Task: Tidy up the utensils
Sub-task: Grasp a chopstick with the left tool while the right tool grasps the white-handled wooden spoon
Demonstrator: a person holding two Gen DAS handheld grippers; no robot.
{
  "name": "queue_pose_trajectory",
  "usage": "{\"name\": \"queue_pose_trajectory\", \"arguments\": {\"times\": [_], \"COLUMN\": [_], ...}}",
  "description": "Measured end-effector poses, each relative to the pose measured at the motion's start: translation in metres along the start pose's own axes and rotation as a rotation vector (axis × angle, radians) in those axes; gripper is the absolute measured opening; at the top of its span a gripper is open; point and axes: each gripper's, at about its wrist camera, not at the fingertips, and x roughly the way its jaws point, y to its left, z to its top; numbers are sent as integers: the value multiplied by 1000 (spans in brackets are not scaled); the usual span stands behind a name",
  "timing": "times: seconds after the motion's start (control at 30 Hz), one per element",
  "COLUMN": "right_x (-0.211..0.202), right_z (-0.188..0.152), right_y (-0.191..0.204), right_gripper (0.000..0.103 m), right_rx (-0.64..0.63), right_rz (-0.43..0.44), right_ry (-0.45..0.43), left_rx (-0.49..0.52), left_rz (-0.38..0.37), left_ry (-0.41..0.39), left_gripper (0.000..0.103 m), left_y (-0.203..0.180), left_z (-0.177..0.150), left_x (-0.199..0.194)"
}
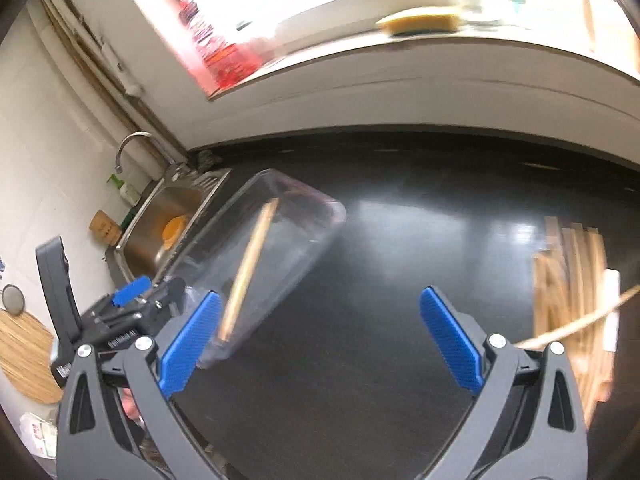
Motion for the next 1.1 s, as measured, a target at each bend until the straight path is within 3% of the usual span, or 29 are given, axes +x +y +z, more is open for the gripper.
{"name": "queue_pose_trajectory", "arguments": {"times": [0.23,0.37,0.47,0.57,0.6,0.67,0.73,0.87,1.1], "right_x": [-82,-106,-112,-108,-107,-105,-103,-102,-94], "right_z": [-62,-100,-114,-117,-118,-116,-112,-102,-94], "right_y": [-158,-226,-249,-259,-264,-272,-276,-283,-289], "right_gripper": [97,97,97,97,96,94,94,94,94], "right_rx": [196,334,367,332,318,304,303,308,315], "right_rz": [-263,-283,-254,-242,-244,-239,-225,-208,-167], "right_ry": [-68,-65,-78,-66,-58,-54,-64,-78,-83], "left_rx": [348,614,869,1107,1140,1180,1206,1290,1264], "left_rz": [-221,-339,-472,-520,-525,-539,-572,-607,-682], "left_ry": [-9,-29,-16,-16,7,94,182,231,311], "left_gripper": [97,97,97,95,91,70,60,50,22], "left_y": [-158,-261,-322,-360,-368,-382,-392,-401,-413], "left_z": [-6,-16,-30,-41,-41,-39,-42,-57,-51], "left_x": [19,38,55,76,83,103,120,135,144]}}
